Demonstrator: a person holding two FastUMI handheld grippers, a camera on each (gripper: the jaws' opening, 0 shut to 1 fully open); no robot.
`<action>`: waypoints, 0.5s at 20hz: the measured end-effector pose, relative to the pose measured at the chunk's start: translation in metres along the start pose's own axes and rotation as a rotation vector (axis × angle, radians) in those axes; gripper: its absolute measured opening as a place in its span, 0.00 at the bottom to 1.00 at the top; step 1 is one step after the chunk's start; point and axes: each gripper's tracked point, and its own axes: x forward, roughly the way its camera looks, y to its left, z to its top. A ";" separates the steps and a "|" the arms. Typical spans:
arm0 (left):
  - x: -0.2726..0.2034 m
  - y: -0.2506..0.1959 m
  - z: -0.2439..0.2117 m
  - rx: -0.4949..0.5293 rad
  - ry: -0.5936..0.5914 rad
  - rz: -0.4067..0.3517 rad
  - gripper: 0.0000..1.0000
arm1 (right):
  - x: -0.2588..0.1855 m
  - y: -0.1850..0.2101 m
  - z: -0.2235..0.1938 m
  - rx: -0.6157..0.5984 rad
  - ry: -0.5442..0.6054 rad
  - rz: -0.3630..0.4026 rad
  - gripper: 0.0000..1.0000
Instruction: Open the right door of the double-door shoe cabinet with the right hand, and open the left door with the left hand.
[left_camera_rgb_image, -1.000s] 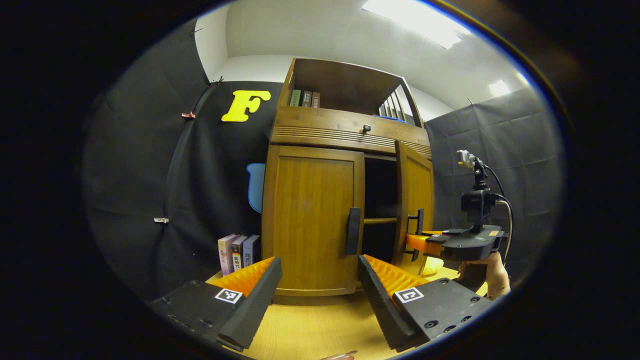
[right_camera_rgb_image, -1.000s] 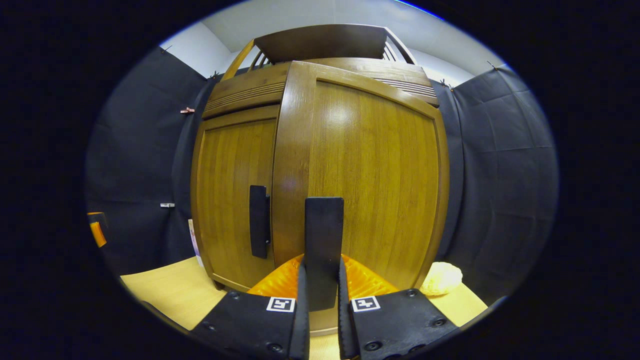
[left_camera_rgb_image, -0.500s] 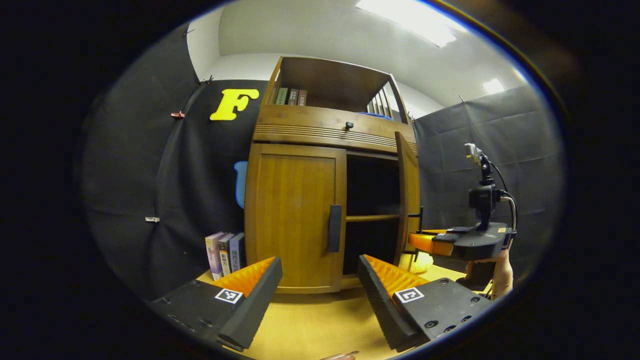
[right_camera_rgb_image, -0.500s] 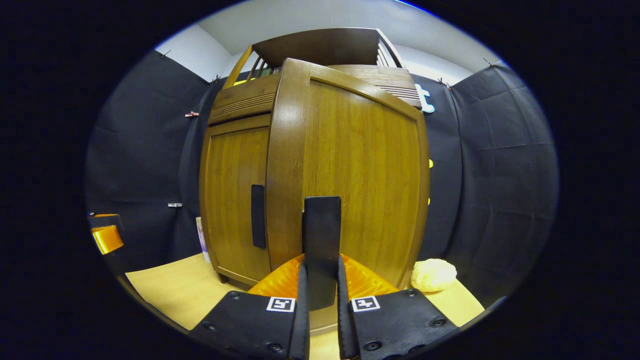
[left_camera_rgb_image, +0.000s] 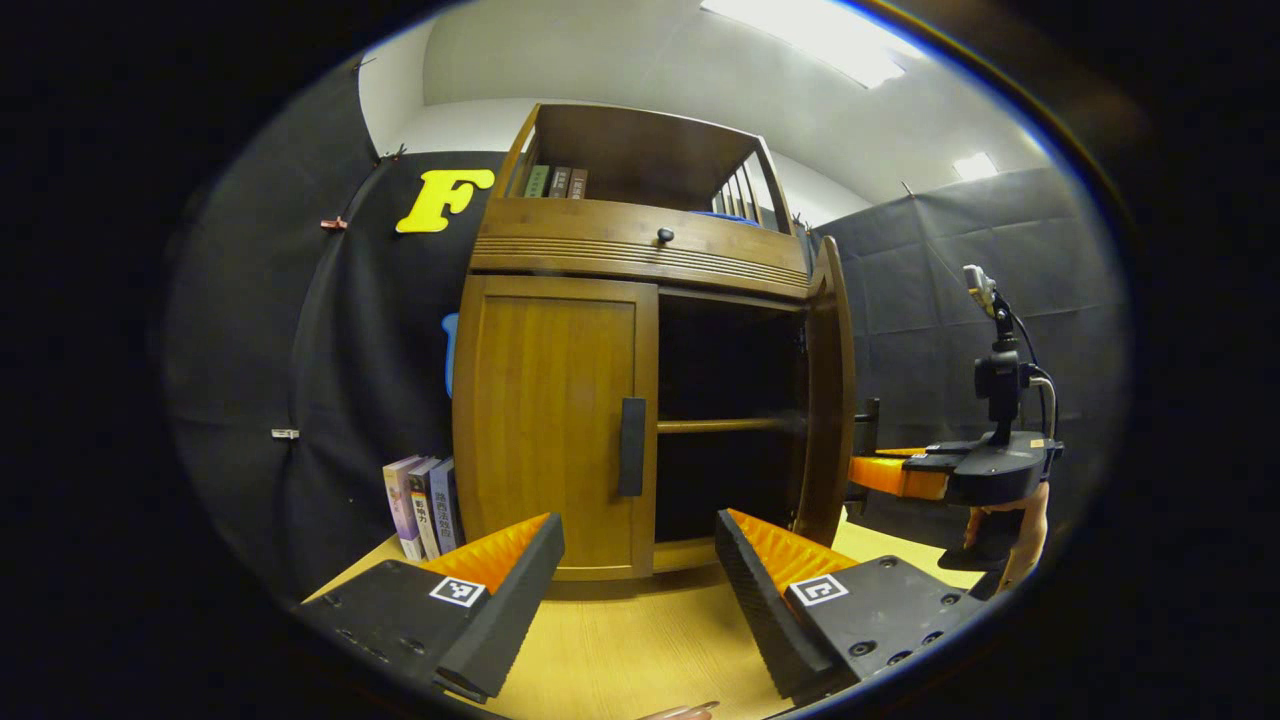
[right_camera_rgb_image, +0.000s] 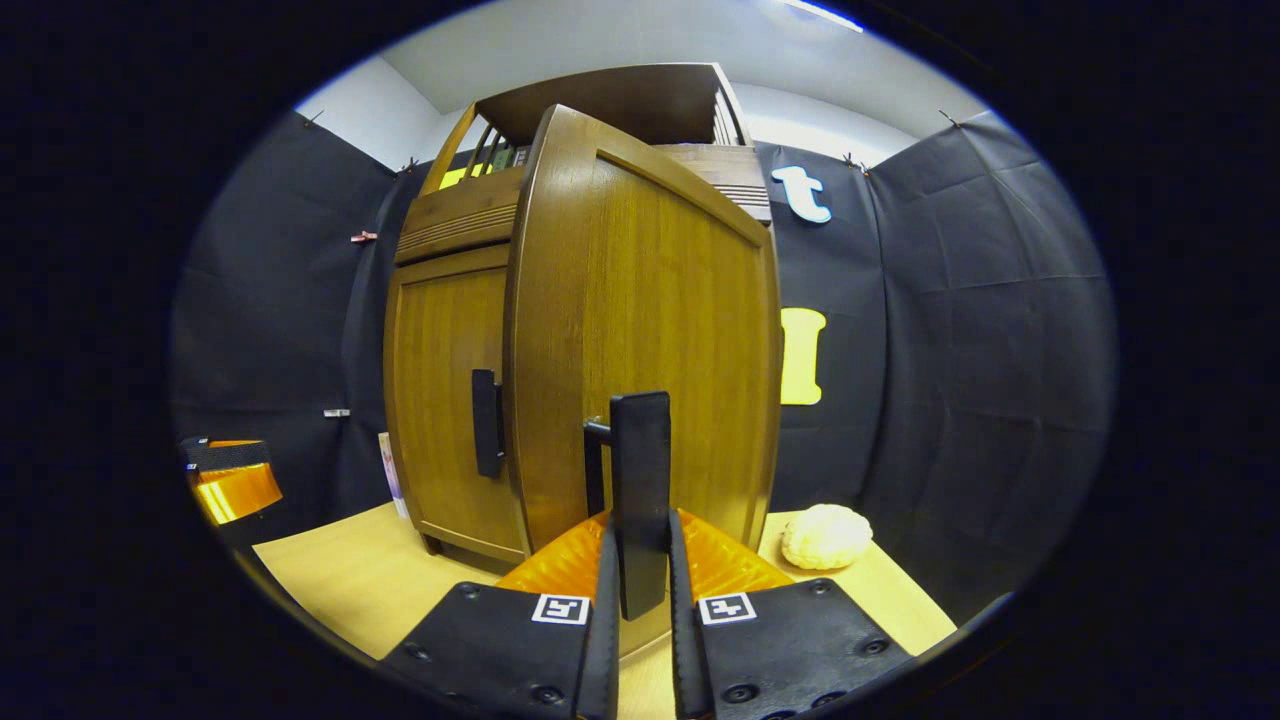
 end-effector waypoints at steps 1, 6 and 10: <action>0.000 -0.004 0.000 0.003 0.001 -0.006 0.94 | -0.003 -0.005 0.000 -0.005 0.000 -0.007 0.25; 0.001 -0.017 -0.003 -0.003 -0.002 -0.024 0.94 | -0.012 -0.030 -0.006 -0.045 0.013 -0.058 0.24; 0.009 -0.021 -0.005 -0.023 0.004 -0.024 0.94 | -0.016 -0.048 -0.007 -0.050 0.018 -0.084 0.24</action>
